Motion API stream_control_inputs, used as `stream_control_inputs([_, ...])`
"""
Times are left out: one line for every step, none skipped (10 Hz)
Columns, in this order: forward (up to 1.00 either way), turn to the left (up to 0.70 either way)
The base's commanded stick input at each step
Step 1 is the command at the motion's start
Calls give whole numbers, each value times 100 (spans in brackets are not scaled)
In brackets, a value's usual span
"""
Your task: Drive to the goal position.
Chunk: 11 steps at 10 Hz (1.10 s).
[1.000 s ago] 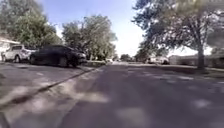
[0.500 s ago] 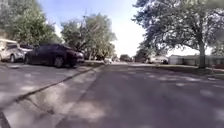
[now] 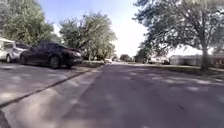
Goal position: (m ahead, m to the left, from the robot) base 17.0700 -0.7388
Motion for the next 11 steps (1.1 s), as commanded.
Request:
stream_control_inputs([100, -1])
stream_control_inputs([100, -2])
stream_control_inputs([100, 0])
stream_control_inputs([100, 0])
stream_control_inputs([100, 0])
stream_control_inputs([100, 0])
stream_control_inputs([100, 0])
stream_control_inputs([100, 0])
stream_control_inputs([100, 0])
stream_control_inputs([100, 0])
stream_control_inputs([100, 0])
